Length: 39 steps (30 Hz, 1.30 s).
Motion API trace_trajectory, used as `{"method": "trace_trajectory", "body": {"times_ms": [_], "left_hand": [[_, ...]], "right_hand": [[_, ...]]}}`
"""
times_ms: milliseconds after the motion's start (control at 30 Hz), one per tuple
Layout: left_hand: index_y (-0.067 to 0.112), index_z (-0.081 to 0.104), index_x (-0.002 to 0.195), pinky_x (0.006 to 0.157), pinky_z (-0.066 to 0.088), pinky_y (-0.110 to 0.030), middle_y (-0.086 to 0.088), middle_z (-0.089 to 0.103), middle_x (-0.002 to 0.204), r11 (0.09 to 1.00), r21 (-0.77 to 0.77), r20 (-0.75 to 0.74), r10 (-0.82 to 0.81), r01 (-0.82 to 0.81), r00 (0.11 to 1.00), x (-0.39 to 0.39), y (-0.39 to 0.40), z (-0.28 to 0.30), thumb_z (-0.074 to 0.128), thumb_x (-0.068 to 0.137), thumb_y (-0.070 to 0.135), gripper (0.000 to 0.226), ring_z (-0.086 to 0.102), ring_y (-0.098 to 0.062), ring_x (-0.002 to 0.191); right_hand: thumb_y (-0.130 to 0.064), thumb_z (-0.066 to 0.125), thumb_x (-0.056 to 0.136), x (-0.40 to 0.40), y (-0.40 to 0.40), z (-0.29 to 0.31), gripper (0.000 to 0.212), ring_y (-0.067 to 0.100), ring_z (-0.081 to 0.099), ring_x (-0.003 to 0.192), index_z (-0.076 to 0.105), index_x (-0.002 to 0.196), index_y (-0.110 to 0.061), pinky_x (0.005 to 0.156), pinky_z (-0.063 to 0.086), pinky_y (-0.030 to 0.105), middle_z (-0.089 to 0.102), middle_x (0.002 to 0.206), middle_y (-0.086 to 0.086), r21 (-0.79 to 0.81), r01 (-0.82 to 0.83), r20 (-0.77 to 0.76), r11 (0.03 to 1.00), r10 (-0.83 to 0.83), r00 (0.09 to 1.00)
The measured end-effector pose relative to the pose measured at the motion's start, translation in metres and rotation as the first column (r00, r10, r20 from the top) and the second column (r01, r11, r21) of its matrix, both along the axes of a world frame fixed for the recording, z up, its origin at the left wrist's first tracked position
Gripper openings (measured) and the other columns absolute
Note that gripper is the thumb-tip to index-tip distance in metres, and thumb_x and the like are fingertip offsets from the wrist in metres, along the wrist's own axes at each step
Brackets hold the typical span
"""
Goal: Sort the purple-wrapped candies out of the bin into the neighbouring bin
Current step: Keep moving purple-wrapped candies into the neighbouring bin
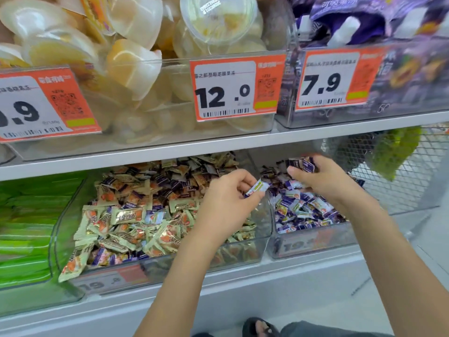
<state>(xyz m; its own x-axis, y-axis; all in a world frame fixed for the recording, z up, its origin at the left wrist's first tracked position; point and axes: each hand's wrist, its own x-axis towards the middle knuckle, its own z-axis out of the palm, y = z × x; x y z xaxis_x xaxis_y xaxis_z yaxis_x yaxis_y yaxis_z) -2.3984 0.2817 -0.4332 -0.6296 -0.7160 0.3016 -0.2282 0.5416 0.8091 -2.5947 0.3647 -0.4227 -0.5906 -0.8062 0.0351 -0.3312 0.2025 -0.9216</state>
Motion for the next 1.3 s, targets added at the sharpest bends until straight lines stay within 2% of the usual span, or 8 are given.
{"method": "trace_trajectory", "body": {"times_ms": [133, 233, 433, 633, 833, 1000, 1133, 1300], "left_hand": [[0.031, 0.063, 0.078, 0.060, 0.050, -0.023, 0.010, 0.065, 0.072, 0.999, 0.003, -0.035, -0.032, 0.032, 0.999, -0.020, 0.007, -0.001, 0.071, 0.080, 0.030, 0.009, 0.055, -0.005, 0.060], [0.032, 0.063, 0.079, 0.058, 0.046, -0.017, 0.012, 0.065, 0.073, 0.999, -0.029, -0.042, -0.035, 0.034, 0.998, -0.036, 0.013, -0.002, 0.072, 0.081, 0.028, 0.010, 0.051, -0.003, 0.059], [0.028, 0.055, 0.130, 0.100, 0.042, -0.032, 0.008, 0.062, 0.123, 0.988, -0.152, 0.090, -0.016, 0.029, 0.996, -0.053, 0.016, -0.004, 0.056, 0.093, 0.028, 0.037, 0.054, -0.008, 0.113], [0.034, 0.068, 0.098, 0.062, 0.041, -0.009, 0.027, 0.059, 0.086, 0.993, -0.097, 0.098, 0.076, -0.066, 0.992, -0.013, -0.003, -0.001, 0.057, 0.092, 0.019, 0.020, 0.056, 0.008, 0.072], [0.033, 0.063, 0.078, 0.067, 0.057, -0.035, 0.016, 0.063, 0.079, 0.947, -0.155, 0.390, 0.319, -0.280, 0.864, 0.054, -0.038, 0.007, 0.062, 0.086, 0.012, 0.022, 0.061, -0.004, 0.072], [0.031, 0.065, 0.084, 0.075, 0.053, -0.035, 0.011, 0.061, 0.085, 0.858, -0.267, 0.513, 0.512, -0.440, 0.689, 0.113, -0.055, 0.011, 0.061, 0.078, 0.001, 0.031, 0.061, -0.015, 0.083], [0.039, 0.060, 0.086, 0.083, 0.050, -0.041, 0.004, 0.062, 0.087, 0.760, -0.383, 0.544, 0.645, -0.525, 0.538, 0.148, -0.065, 0.009, 0.068, 0.072, 0.007, 0.036, 0.061, -0.025, 0.082], [0.033, 0.063, 0.092, 0.070, 0.054, -0.036, -0.004, 0.067, 0.104, 0.798, -0.352, 0.549, 0.599, -0.489, 0.583, 0.167, -0.073, 0.001, 0.073, 0.073, 0.009, 0.032, 0.060, -0.027, 0.070]], "right_hand": [[-0.051, 0.062, 0.080, -0.023, 0.018, -0.010, 0.021, 0.005, 0.058, 0.101, 0.061, 0.098, -0.041, 0.082, 0.053, 0.031, 0.059, 0.111, -0.011, 0.152, -0.109, 0.057, 0.982, 0.102, 0.993], [-0.053, 0.054, 0.087, -0.033, 0.025, -0.009, 0.018, 0.007, 0.059, 0.095, 0.058, 0.100, -0.041, 0.074, 0.052, 0.029, 0.059, 0.110, -0.013, 0.119, -0.022, 0.033, 0.993, 0.018, 0.999], [-0.043, 0.052, 0.094, -0.037, 0.031, -0.011, 0.015, 0.010, 0.058, 0.098, 0.059, 0.103, -0.033, 0.084, 0.048, 0.035, 0.062, 0.104, -0.012, 0.091, 0.031, -0.102, 0.995, -0.022, 0.995], [-0.025, 0.063, 0.090, 0.000, 0.013, 0.007, 0.004, -0.005, 0.052, 0.065, 0.065, 0.089, -0.028, 0.055, 0.037, 0.006, 0.062, 0.079, -0.016, -0.137, 0.057, -0.338, 0.989, -0.101, 0.936], [-0.013, 0.067, 0.085, 0.088, -0.032, 0.015, 0.012, -0.003, 0.047, 0.055, 0.065, 0.084, -0.024, 0.054, 0.039, 0.008, 0.057, 0.066, -0.006, -0.217, -0.194, -0.337, 0.957, 0.113, 0.935], [-0.015, 0.065, 0.087, 0.146, -0.079, -0.009, 0.020, -0.002, 0.053, 0.077, 0.066, 0.105, -0.024, 0.069, 0.044, 0.013, 0.063, 0.095, -0.010, 0.050, -0.500, -0.369, 0.865, 0.481, 0.795], [-0.014, 0.064, 0.088, 0.172, -0.111, -0.028, 0.034, 0.018, 0.061, 0.102, 0.061, 0.121, -0.023, 0.090, 0.050, 0.032, 0.059, 0.127, 0.001, 0.211, -0.533, -0.319, 0.820, 0.573, 0.755], [-0.029, 0.070, 0.084, 0.196, -0.137, -0.043, 0.063, 0.021, 0.053, 0.118, 0.042, 0.140, -0.021, 0.087, 0.041, 0.024, 0.049, 0.140, 0.002, 0.266, -0.560, -0.325, 0.784, 0.620, 0.714]]}}
